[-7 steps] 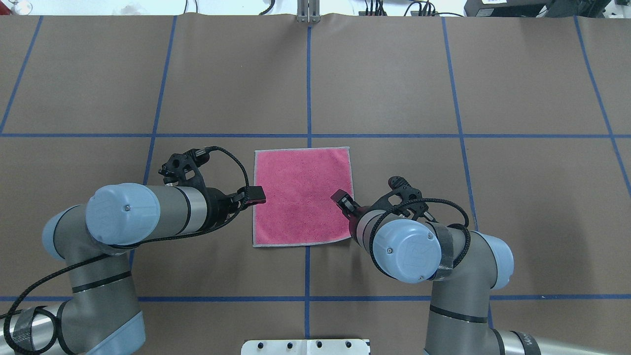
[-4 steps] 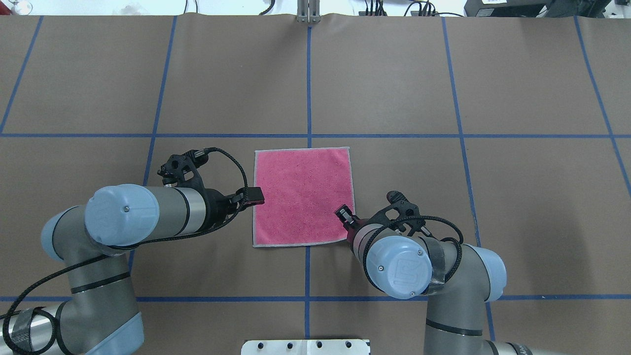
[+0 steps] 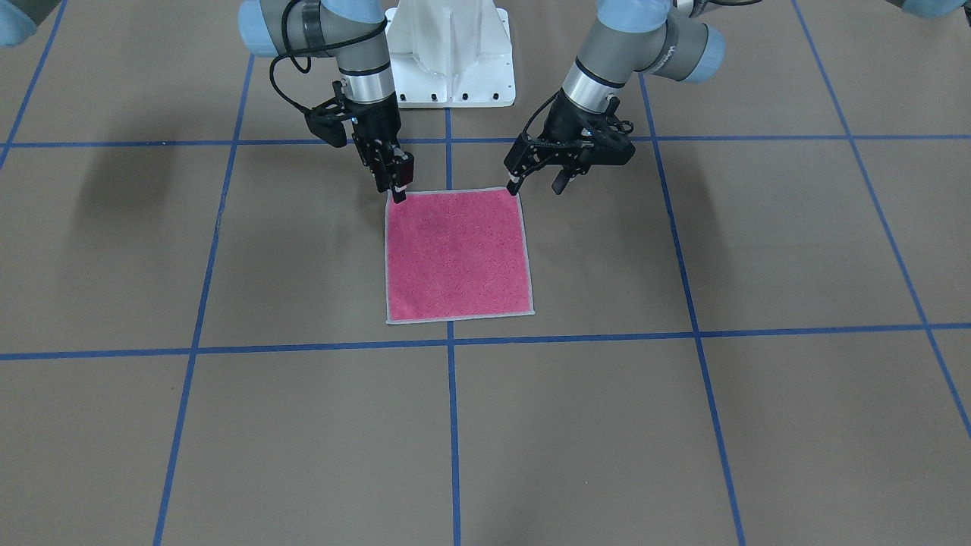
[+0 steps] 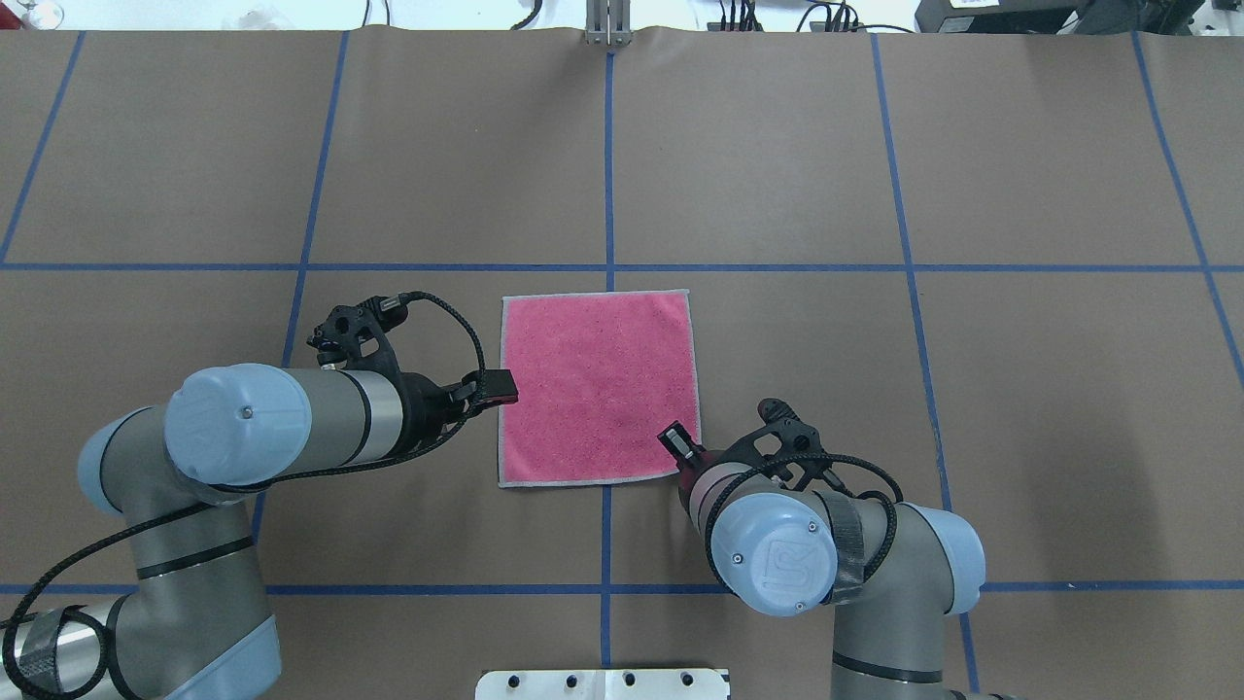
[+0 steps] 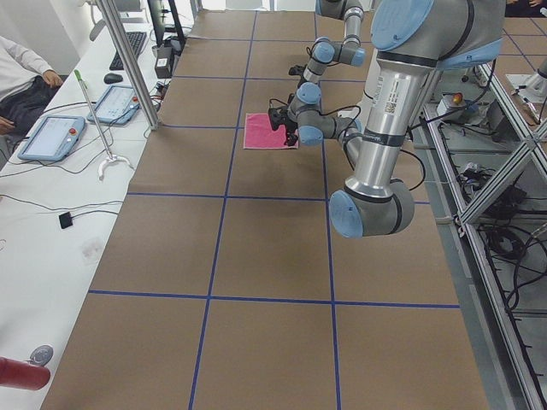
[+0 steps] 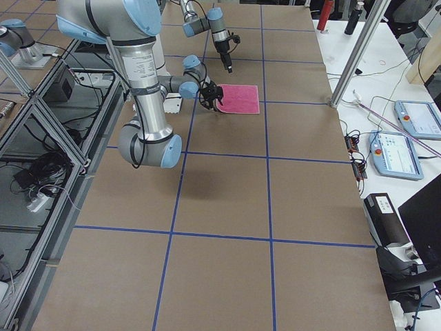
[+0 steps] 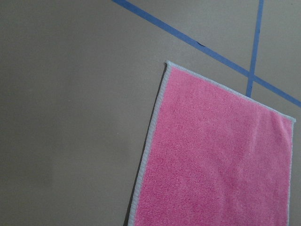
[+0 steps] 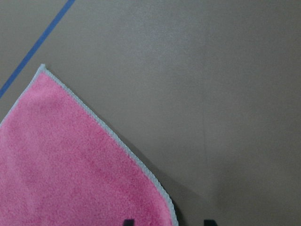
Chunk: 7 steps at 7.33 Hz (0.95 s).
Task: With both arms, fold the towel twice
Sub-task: 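Lower the left gripper and the right gripper onto the towel's near corners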
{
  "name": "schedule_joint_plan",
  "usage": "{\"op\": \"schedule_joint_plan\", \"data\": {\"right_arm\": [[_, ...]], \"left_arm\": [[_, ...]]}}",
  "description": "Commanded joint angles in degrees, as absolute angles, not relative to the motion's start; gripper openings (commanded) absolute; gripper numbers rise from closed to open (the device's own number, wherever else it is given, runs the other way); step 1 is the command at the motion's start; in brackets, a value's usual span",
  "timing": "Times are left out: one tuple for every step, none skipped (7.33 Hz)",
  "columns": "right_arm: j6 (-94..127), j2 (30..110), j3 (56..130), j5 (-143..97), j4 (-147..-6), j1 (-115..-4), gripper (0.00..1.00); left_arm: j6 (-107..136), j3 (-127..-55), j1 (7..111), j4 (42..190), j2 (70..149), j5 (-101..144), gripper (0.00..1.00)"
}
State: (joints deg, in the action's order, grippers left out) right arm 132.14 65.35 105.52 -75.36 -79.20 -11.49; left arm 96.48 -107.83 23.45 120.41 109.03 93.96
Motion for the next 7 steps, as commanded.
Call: {"op": "schedule_joint_plan", "data": {"right_arm": [[132.9,65.3,106.0,-75.2,-79.2,-11.6,0.00],[132.9,65.4,106.2,-74.8,-79.1,-11.9,0.00],[132.9,65.3,106.3,-73.5,-79.1,-11.9,0.00],[132.9,65.4,106.3,-73.4,-79.1,-11.8,0.00],[132.9,65.4,106.3,-73.0,-79.0,-11.8,0.00],[132.9,65.3,106.3,-72.1,-79.1,-11.8,0.00],[132.9,65.4,106.3,-71.9,-79.0,-11.7,0.00]], "left_arm": [[96.4,-107.8,23.4,120.4,109.0,94.0,1.00],[96.4,-107.6,23.2,120.4,108.9,93.9,1.00],[96.6,-107.1,21.3,120.4,109.0,91.9,0.99],[97.4,-106.6,18.7,120.5,109.4,88.7,0.99],[99.2,-106.2,17.5,120.4,109.6,88.4,0.97],[99.6,-105.3,16.5,120.5,110.1,86.5,0.93],[100.5,-104.6,16.3,120.5,111.1,86.2,0.85]]}}
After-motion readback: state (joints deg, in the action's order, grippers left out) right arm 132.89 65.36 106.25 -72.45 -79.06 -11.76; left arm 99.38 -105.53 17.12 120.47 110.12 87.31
